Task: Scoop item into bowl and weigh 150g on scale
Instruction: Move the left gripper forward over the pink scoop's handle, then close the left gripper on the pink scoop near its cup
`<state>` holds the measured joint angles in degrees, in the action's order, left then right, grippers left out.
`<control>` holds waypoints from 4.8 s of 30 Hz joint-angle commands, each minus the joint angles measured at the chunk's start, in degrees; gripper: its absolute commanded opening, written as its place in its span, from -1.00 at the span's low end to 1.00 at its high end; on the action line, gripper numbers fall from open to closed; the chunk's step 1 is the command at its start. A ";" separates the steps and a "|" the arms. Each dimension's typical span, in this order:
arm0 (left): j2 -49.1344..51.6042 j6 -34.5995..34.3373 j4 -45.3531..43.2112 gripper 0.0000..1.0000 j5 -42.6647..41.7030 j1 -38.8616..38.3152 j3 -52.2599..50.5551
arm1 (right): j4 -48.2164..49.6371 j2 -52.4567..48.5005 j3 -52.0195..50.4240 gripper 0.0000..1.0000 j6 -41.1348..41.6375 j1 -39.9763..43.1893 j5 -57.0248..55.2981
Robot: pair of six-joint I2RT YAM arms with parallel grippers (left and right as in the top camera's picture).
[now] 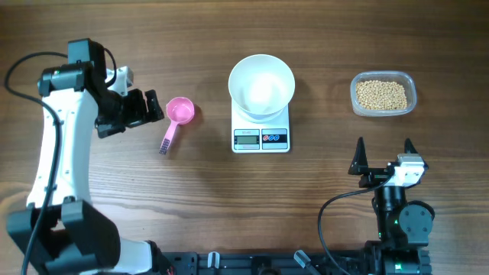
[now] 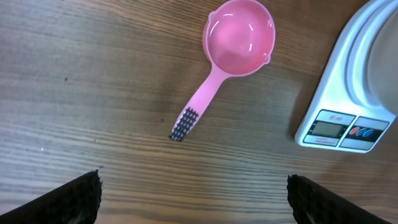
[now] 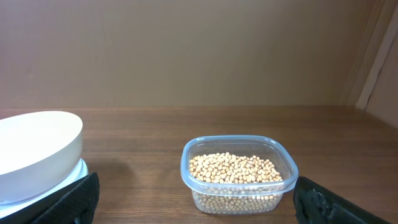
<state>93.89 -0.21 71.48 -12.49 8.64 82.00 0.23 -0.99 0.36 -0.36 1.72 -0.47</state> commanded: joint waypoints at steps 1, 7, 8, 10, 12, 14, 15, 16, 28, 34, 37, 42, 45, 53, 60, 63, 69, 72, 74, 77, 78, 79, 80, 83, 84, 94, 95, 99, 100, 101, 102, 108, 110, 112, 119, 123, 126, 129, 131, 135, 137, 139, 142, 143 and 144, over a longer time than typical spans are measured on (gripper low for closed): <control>4.33 5.33 -0.33 1.00 -6.40 0.22 -0.31 | 0.15 0.57 -0.07 1.00 -1.01 0.24 0.33; 10.62 9.03 -1.99 1.00 -7.02 0.94 -0.46 | 0.15 0.57 -0.07 1.00 -0.96 0.24 0.31; 12.07 9.01 -2.54 1.00 -7.06 1.53 -0.46 | 0.13 0.57 -0.07 0.99 -0.96 0.24 0.33; 14.29 9.03 -2.64 1.00 -7.34 2.71 -0.46 | 0.13 0.57 -0.07 1.00 -0.98 0.24 0.33; 16.15 9.40 -2.54 1.00 -7.72 3.80 -0.46 | 0.13 0.57 -0.07 0.99 -0.98 0.24 0.33; 17.44 11.76 -2.45 1.00 -9.20 4.39 -0.46 | 0.15 0.57 -0.07 0.99 -1.01 0.24 0.33; 18.03 13.35 -2.51 1.00 -10.80 4.59 -0.46 | 0.15 0.57 -0.07 0.99 -0.98 0.24 0.33; 18.58 14.84 -2.54 1.00 -12.46 4.74 -0.46 | 0.13 0.57 -0.07 0.99 -0.98 0.24 0.33; 20.35 17.81 -6.19 0.93 -15.50 4.66 -0.46 | 0.15 0.57 -0.07 0.99 -0.98 0.24 0.33; 22.84 17.81 -5.07 0.93 -15.54 4.22 -0.46 | 0.15 0.57 -0.07 0.99 -0.98 0.24 0.33; 23.87 17.79 -4.15 0.87 -15.67 4.22 -0.46 | 0.15 0.57 -0.07 0.99 -1.01 0.24 0.33; 24.22 17.84 -3.37 0.92 -18.08 4.15 -0.46 | 0.15 0.57 -0.07 0.99 -0.98 0.24 0.33; 24.22 17.81 -3.54 0.93 -18.18 3.76 -0.46 | 0.15 0.57 -0.07 0.99 -0.98 0.24 0.33; 24.37 17.81 -5.05 0.95 -18.10 0.13 -0.55 | 0.15 0.57 -0.07 0.99 -0.98 0.24 0.33; 24.44 17.84 -5.81 0.86 -17.81 -0.48 -2.10 | 0.13 0.57 -0.07 0.99 -0.98 0.24 0.33; 24.44 17.84 -6.05 0.69 -16.09 -0.17 -3.08 | 0.13 0.57 -0.07 0.99 -1.01 0.24 0.33; 24.44 17.81 -7.26 0.64 -15.98 -0.02 -4.22 | 0.15 0.57 -0.07 0.99 -1.01 0.24 0.33; 24.44 17.81 -8.15 0.54 -15.98 -0.02 -4.22 | 0.13 0.57 -0.07 0.99 -0.98 0.24 0.33; 24.44 17.81 -8.70 0.44 -15.98 -0.02 -4.22 | 0.15 0.57 -0.07 1.00 -1.01 0.24 0.33; 24.44 17.79 -8.76 0.28 -16.00 -0.02 -4.24 | 0.15 0.57 -0.07 0.99 -0.98 0.24 0.33; 24.44 17.79 -8.74 0.22 -16.00 -0.02 -4.22 | 0.13 0.57 -0.07 0.99 -1.01 0.24 0.33; 24.44 17.79 -8.76 0.18 -16.00 -0.02 -4.22 | 0.15 0.57 -0.07 1.00 -0.98 0.24 0.33; 24.44 17.79 -8.76 0.10 -16.00 0.00 -4.24 | 0.13 0.57 -0.07 0.99 -0.98 0.24 0.33; 24.44 17.79 -8.76 -0.07 -15.98 -0.02 -4.22 | 0.13 0.57 -0.07 0.99 -0.98 0.24 0.33; 24.44 17.79 -8.76 -0.12 -16.00 -0.02 -4.22 | 0.15 0.57 -0.07 0.99 -0.98 0.24 0.33; 24.44 17.77 -8.76 -0.25 -16.02 -0.02 -4.22 | 0.13 0.57 -0.07 0.99 -1.01 0.24 0.33; 24.44 17.79 -8.79 -0.24 -16.02 -0.02 -4.22 | 0.15 0.57 -0.07 0.99 -0.98 0.24 0.33; 24.44 17.79 -9.31 0.04 -16.02 -0.02 -4.22 | 0.15 0.57 -0.07 0.99 -0.98 0.24 0.33; 24.44 17.79 -9.49 0.04 -16.02 -0.02 -4.22 | 0.15 0.57 -0.07 0.99 -1.01 0.24 0.33; 24.44 17.79 -9.62 0.04 -16.02 -0.02 -4.24 | 0.15 0.57 -0.07 1.00 -0.98 0.24 0.33; 24.44 17.79 -9.62 0.04 -16.04 -0.02 -4.24 | 0.15 0.57 -0.07 0.99 -0.98 0.24 0.33; 24.44 17.79 -9.62 0.06 -19.06 -0.17 -4.24 | 0.15 0.57 -0.07 0.99 -0.98 0.24 0.33; 24.44 17.79 -9.62 0.08 -19.23 -0.20 -4.26 | 0.13 0.57 -0.07 0.99 -0.98 0.24 0.33; 24.44 17.79 -9.64 0.09 -19.23 -0.24 -4.33 | 0.15 0.57 -0.07 1.00 -0.98 0.24 0.33; 24.44 17.57 -9.92 0.16 -20.11 -0.28 -5.77 | 0.15 0.57 -0.07 0.99 -1.01 0.24 0.33; 24.44 17.57 -11.39 0.18 -21.18 -0.28 -8.00 | 0.13 0.57 -0.07 0.99 -0.98 0.24 0.33; 24.44 17.57 -12.26 0.18 -22.69 -0.28 -8.90 | 0.13 0.57 -0.07 0.99 -0.98 0.24 0.33; 24.44 17.55 -12.76 0.08 -23.06 -0.28 -8.94 | 0.13 0.57 -0.07 0.99 -0.98 0.24 0.33; 24.44 17.55 -13.33 -0.04 -23.06 -0.28 -8.94 | 0.15 0.57 -0.07 0.99 -0.96 0.24 0.33; 24.44 17.53 -13.90 -0.14 -23.06 -0.28 -8.94 | 0.13 0.57 -0.07 0.99 -0.96 0.24 0.33; 24.44 17.53 -13.90 -0.27 -23.06 -0.28 -8.94 | 0.15 0.57 -0.07 1.00 -0.98 0.24 0.33; 24.44 17.53 -13.92 -0.42 -23.06 -0.28 -8.94 | 0.15 0.57 -0.07 0.99 -0.98 0.24 0.33; 24.44 16.70 -14.10 -0.70 -23.06 -0.28 -8.92 | 0.13 0.57 -0.07 0.99 -1.01 0.24 0.33; 24.44 16.11 -14.16 -0.82 -23.06 -0.26 -8.92 | 0.13 0.57 -0.07 1.00 -1.01 0.24 0.33; 24.44 16.04 -14.21 -0.92 -23.06 -0.20 -8.92 | 0.15 0.57 -0.07 0.99 -0.98 0.24 0.33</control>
<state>117.56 16.43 57.56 -34.52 8.25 73.49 0.23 -0.99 0.36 -0.36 1.72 -0.47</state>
